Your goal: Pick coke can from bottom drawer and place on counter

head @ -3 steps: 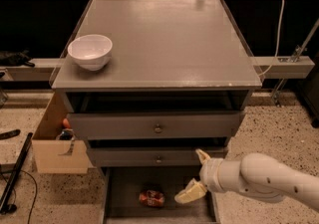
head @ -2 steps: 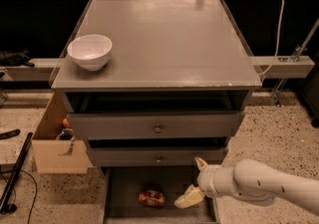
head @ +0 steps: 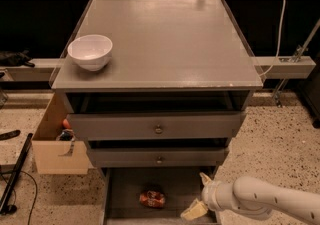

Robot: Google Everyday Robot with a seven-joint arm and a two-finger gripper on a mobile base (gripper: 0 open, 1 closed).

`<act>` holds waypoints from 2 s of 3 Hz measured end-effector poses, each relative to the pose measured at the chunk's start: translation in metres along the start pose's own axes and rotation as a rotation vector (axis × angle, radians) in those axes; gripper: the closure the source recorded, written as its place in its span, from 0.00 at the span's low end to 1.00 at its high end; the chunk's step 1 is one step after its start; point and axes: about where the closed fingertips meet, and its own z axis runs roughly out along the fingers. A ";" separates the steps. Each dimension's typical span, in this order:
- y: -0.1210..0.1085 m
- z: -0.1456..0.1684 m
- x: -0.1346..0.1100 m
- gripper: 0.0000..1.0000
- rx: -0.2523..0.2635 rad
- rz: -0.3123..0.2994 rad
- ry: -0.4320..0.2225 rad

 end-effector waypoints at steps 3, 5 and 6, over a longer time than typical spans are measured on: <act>-0.001 0.037 0.012 0.00 -0.043 -0.035 -0.064; -0.006 0.108 0.040 0.00 -0.162 -0.057 -0.128; 0.004 0.129 0.035 0.00 -0.199 -0.076 -0.136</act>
Offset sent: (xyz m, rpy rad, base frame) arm 0.0094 0.0187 -0.0286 0.0314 -0.0323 0.0285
